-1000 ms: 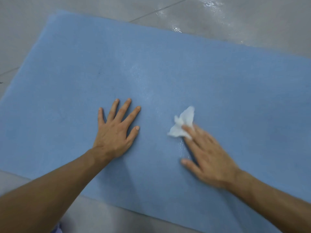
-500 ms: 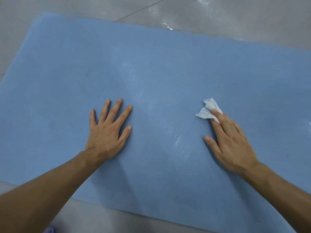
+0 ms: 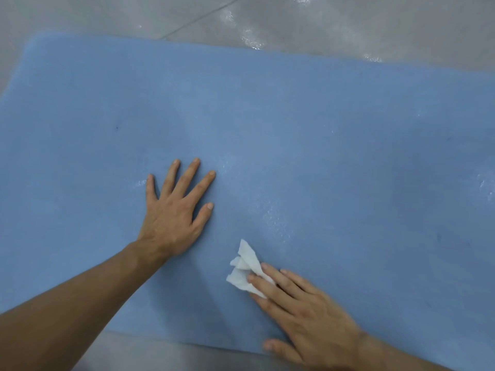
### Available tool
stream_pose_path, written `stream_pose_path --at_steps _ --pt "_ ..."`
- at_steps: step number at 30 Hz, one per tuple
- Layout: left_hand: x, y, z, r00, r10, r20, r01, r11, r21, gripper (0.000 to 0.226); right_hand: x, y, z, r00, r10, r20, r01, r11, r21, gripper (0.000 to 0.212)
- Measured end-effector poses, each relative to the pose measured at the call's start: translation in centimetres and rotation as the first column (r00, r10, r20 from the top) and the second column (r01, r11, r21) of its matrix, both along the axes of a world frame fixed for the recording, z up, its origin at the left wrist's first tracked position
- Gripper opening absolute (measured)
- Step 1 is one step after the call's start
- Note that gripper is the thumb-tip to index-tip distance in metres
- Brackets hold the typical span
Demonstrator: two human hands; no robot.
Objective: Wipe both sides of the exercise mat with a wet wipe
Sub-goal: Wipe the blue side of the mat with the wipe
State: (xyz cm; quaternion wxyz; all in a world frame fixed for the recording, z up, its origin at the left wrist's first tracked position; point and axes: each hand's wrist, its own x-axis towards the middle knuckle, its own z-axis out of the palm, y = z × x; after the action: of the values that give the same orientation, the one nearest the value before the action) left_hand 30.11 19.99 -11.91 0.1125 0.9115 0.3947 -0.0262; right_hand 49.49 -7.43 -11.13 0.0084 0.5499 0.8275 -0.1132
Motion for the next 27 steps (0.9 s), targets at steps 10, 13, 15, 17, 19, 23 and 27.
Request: stream_pose_path --at_steps 10,13,15,17,19,23,27 --pt "-0.1 0.0 0.2 1.0 -0.005 -0.015 0.005 1.0 0.001 0.063 7.7 4.4 -0.6 0.887 -0.461 -0.011 0.46 0.881 0.11 0.069" --pt "-0.1 0.0 0.2 1.0 -0.003 -0.013 0.003 1.0 -0.001 0.063 11.7 5.5 -0.2 0.735 -0.678 -0.005 0.676 0.732 0.081 0.072" --pt "-0.1 0.0 0.1 1.0 0.001 -0.011 -0.001 1.0 -0.004 0.063 12.8 5.3 -0.3 0.685 -0.728 -0.01 0.728 0.684 0.049 0.077" --pt "-0.1 0.0 0.0 1.0 -0.001 -0.007 0.001 1.0 -0.006 0.062 12.3 4.8 -0.2 0.702 -0.712 -0.018 0.712 0.702 0.027 0.08" --pt "-0.1 0.0 -0.1 1.0 -0.003 -0.006 0.003 1.0 -0.005 0.062 10.5 4.0 0.4 0.777 -0.629 -0.029 0.629 0.777 -0.005 0.081" --pt "0.1 -0.1 -0.1 1.0 -0.01 0.003 0.01 1.0 -0.004 0.062 5.9 1.3 1.1 0.941 -0.335 -0.037 0.335 0.942 -0.024 0.079" --pt "0.6 -0.1 -0.1 0.999 -0.033 0.005 0.033 0.999 0.004 0.061 3.5 -1.0 0.5 0.987 -0.159 0.005 0.159 0.987 0.018 0.073"
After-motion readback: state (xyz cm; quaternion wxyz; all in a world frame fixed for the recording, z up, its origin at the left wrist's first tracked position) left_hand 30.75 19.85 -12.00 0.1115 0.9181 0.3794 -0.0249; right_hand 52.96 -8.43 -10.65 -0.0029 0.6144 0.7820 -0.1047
